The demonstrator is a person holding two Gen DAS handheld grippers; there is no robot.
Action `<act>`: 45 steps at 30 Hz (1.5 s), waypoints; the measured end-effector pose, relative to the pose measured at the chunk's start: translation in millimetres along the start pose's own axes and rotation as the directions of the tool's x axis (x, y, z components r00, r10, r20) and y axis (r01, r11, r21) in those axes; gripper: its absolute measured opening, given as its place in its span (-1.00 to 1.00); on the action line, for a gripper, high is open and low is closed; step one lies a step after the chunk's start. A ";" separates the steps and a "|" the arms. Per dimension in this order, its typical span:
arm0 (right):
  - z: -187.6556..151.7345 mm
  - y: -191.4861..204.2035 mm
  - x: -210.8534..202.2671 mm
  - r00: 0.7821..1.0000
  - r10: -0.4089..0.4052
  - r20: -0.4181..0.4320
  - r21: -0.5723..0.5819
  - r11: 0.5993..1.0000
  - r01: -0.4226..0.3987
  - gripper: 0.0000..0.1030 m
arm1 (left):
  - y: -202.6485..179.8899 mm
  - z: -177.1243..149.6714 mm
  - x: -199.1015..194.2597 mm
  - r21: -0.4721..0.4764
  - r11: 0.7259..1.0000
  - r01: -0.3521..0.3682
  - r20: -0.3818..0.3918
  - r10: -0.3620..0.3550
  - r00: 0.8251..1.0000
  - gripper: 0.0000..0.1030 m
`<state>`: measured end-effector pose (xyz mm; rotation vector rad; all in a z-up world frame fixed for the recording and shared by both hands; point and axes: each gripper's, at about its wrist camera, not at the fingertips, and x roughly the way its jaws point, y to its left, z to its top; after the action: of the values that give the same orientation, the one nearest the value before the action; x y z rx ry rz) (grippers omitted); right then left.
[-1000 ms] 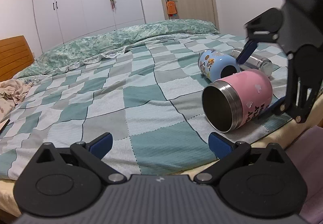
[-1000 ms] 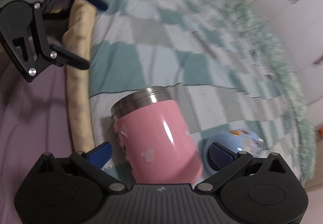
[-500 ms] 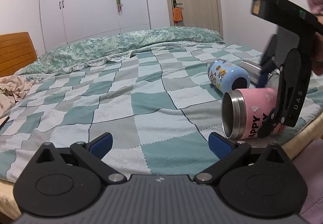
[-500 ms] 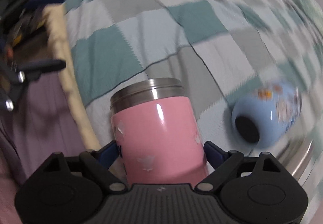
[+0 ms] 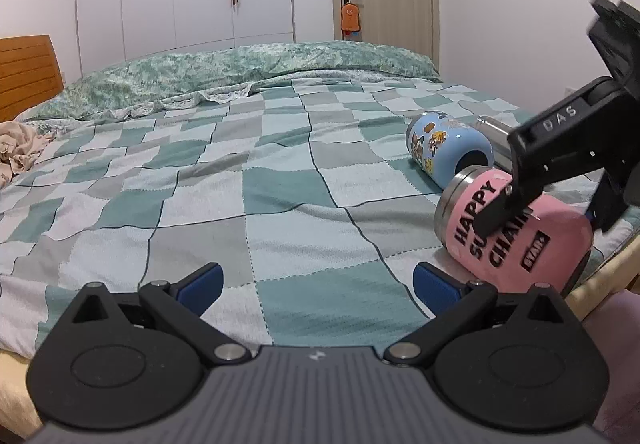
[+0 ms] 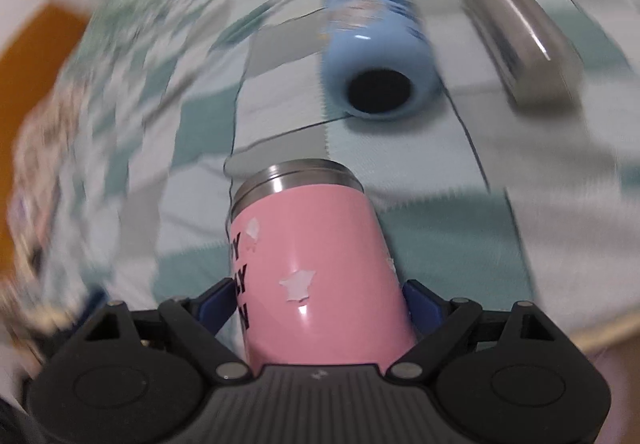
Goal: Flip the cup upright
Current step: 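Rotate the pink cup with the right tool until its opening faces up, then lower the upright pink cup onto the bed and open the right tool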
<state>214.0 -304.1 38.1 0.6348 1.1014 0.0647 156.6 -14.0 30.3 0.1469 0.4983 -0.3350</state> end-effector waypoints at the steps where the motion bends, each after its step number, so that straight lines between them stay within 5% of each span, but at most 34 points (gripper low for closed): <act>1: -2.9 -1.8 3.2 1.000 0.006 0.014 0.019 1.000 -0.006 0.73 | 0.3 0.0 -0.5 0.000 1.000 -0.001 0.000 0.001 1.000 1.00; 8: 13.5 18.3 12.0 0.998 -0.028 -0.049 -0.122 0.992 0.021 0.72 | 0.3 1.4 -7.4 0.012 1.000 -0.019 0.003 0.019 1.000 1.00; 15: 30.6 59.4 26.6 0.978 -0.193 -0.081 -0.407 0.902 0.144 0.86 | -0.9 3.4 -10.8 0.019 0.999 -0.038 -0.002 0.038 0.999 1.00; 21: 36.3 59.1 44.3 0.965 -0.224 -0.133 -0.410 0.899 0.152 0.76 | -0.5 4.5 -10.7 0.020 0.998 -0.052 -0.004 0.052 0.999 1.00; 22: 35.5 56.1 42.9 0.969 -0.206 -0.138 -0.398 0.907 0.136 0.65 | 0.4 3.5 -11.1 0.020 0.998 -0.052 -0.004 0.052 0.999 1.00; 30: 14.5 48.1 16.3 0.995 -0.101 -0.013 -0.439 0.894 0.085 0.64 | 9.9 0.9 -11.9 -0.002 0.997 -0.072 -0.006 0.072 0.997 1.00; 36: -3.8 56.7 -6.3 0.993 0.033 0.115 -0.517 0.855 0.032 0.63 | 22.2 0.6 -19.1 -0.028 0.995 -0.097 0.006 0.098 0.995 1.00; 40: -13.6 80.1 -14.4 0.970 0.161 0.182 -0.604 0.797 -0.018 0.62 | 37.1 -0.1 -28.2 -0.063 0.990 -0.124 0.020 0.125 0.992 1.00; 45: -16.3 134.9 -8.5 0.902 0.344 0.261 -0.713 0.698 -0.060 0.62 | 57.8 0.8 -38.7 -0.094 0.980 -0.177 0.038 0.181 0.983 1.00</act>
<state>230.7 -188.9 108.6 0.0646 0.5443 0.5164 145.3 50.7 53.2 0.0947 0.4494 -0.1391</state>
